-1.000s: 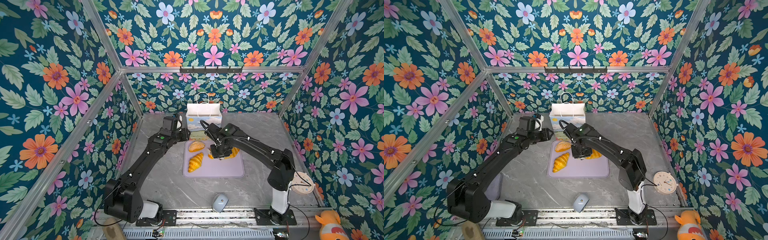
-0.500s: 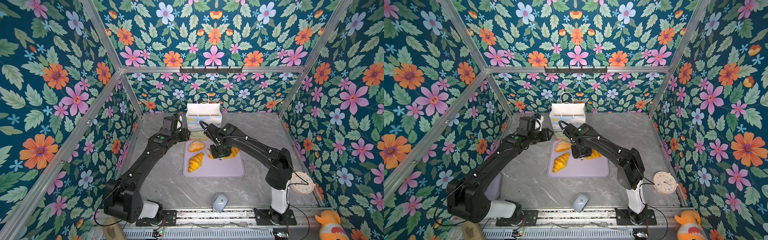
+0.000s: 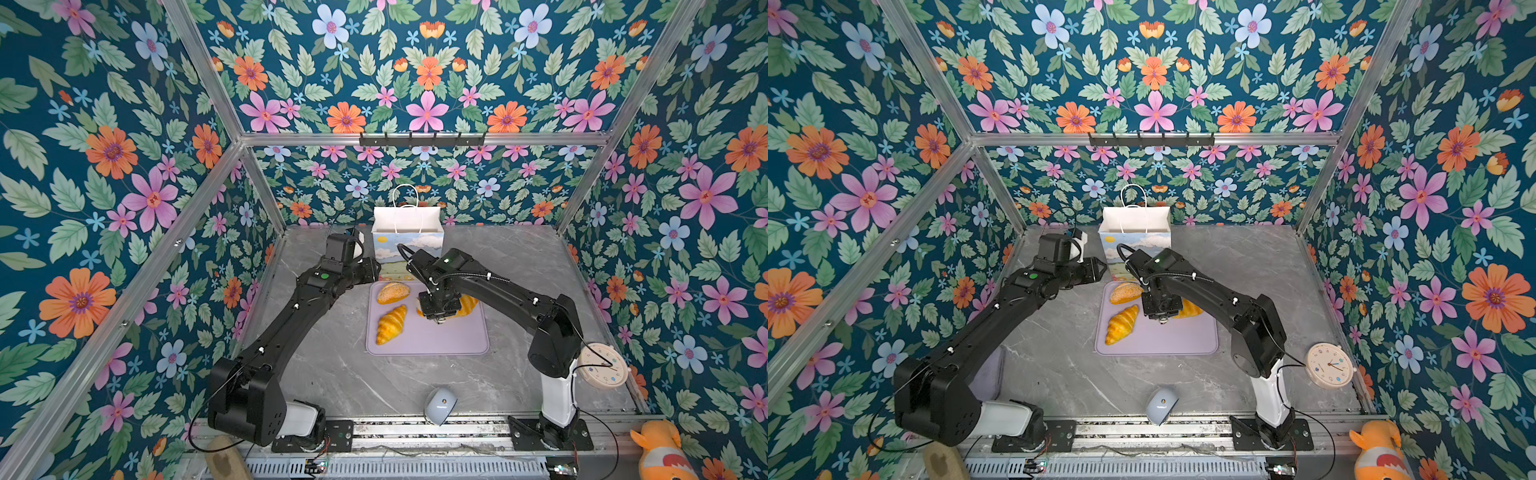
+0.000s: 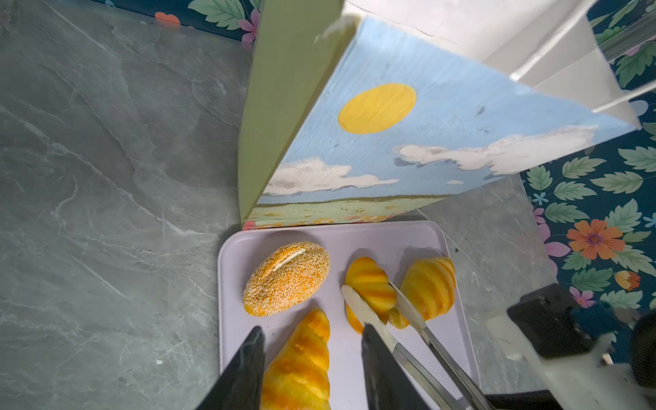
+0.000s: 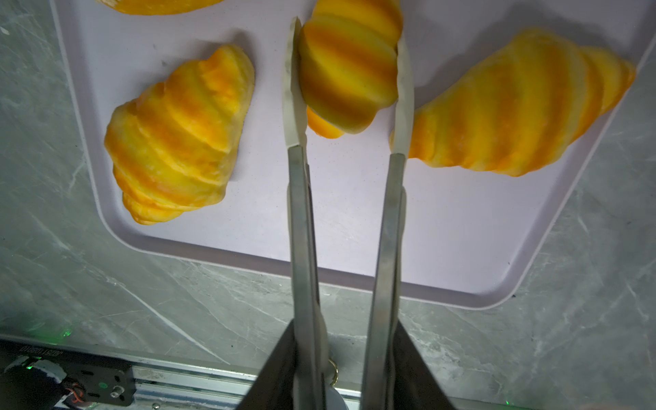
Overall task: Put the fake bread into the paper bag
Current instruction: 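Squeeze the tongs around the striped roll and lift it with right gripper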
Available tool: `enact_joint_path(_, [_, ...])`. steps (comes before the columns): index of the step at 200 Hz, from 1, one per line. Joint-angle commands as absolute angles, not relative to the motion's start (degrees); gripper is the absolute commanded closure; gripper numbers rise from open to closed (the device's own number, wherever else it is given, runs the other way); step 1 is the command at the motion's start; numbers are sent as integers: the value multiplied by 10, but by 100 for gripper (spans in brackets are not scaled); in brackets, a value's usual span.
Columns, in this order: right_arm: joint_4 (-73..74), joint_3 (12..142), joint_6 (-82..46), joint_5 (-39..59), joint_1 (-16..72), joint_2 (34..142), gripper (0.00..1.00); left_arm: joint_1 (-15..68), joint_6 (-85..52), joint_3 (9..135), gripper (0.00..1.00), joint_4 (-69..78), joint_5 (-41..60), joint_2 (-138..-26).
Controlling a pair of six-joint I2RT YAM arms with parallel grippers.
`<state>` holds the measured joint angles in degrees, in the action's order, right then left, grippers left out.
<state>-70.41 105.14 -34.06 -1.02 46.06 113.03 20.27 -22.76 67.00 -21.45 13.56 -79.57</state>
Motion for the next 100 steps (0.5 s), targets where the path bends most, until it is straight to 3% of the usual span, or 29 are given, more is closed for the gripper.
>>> enact_joint_path(1, [-704, 1054, -337, -8, 461, 1122, 66, 203, -229, 671, 54, -205, 135, -793])
enact_joint_path(100, [-734, 1056, -300, -2, 461, 1007, 67, 203, -229, 681, 54, -208, 136, -791])
